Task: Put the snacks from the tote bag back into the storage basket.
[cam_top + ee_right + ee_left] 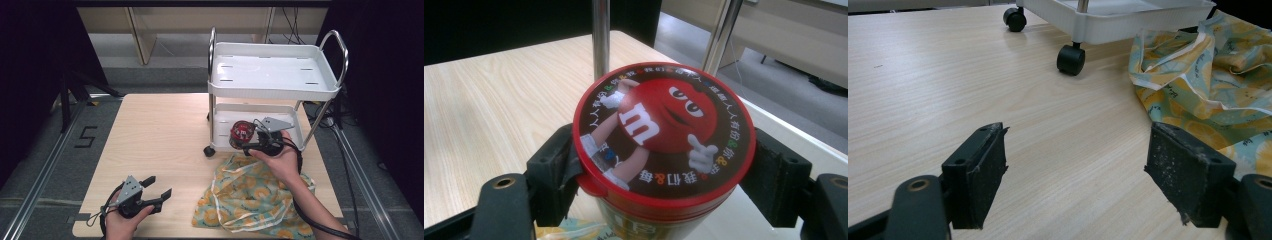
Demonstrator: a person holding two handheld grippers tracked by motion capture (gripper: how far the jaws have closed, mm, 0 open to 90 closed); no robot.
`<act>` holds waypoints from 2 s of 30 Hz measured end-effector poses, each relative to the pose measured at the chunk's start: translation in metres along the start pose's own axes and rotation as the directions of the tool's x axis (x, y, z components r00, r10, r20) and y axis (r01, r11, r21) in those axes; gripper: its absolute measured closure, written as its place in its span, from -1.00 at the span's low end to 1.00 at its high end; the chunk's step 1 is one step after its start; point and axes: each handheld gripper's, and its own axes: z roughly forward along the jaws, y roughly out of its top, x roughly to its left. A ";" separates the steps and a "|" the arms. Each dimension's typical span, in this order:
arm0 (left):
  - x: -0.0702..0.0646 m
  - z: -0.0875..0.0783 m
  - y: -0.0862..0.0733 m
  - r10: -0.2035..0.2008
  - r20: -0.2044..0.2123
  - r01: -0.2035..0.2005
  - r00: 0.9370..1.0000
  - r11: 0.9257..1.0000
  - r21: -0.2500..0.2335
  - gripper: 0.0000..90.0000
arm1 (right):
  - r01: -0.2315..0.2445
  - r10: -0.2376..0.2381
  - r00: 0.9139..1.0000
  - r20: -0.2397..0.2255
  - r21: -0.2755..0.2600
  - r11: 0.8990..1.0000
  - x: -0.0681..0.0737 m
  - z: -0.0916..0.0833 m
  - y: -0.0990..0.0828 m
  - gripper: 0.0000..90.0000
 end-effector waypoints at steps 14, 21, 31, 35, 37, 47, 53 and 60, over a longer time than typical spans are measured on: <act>0.000 0.000 0.000 0.001 0.002 -0.001 1.000 1.000 0.000 -0.48 | 0.000 0.000 1.000 -0.003 0.003 1.000 -0.003 0.004 0.001 -0.41; 0.000 0.000 0.000 0.002 0.002 -0.002 1.000 1.000 0.000 -0.48 | 0.005 -0.005 1.000 0.004 0.004 1.000 -0.003 0.006 0.001 -0.42; 0.000 0.000 0.000 0.003 0.005 -0.003 1.000 1.000 -0.002 -0.48 | -0.021 0.021 1.000 -0.001 0.012 1.000 -0.003 0.010 0.003 -0.42; -0.001 -0.001 0.000 0.002 -0.005 -0.002 1.000 1.000 0.005 -0.48 | -0.001 0.001 1.000 -0.004 0.011 1.000 -0.005 0.011 0.002 -0.42; -0.001 -0.001 0.000 0.001 -0.005 -0.001 1.000 1.000 0.004 -0.48 | 0.010 -0.010 1.000 -0.005 0.009 1.000 -0.005 0.012 0.003 -0.42; -0.001 -0.001 0.000 0.002 -0.004 -0.002 1.000 1.000 0.004 -0.48 | -0.029 0.029 1.000 -0.001 0.017 0.999 -0.004 0.016 0.003 -0.42; -0.001 -0.001 0.000 0.001 -0.004 -0.001 1.000 1.000 0.004 -0.48 | 0.004 -0.004 1.000 0.007 0.010 1.000 -0.008 0.018 0.003 -0.42; -0.001 -0.001 0.000 -0.001 -0.005 0.001 1.000 1.000 0.004 -0.48 | 0.000 0.000 1.000 0.005 0.014 1.000 -0.008 0.020 0.005 -0.42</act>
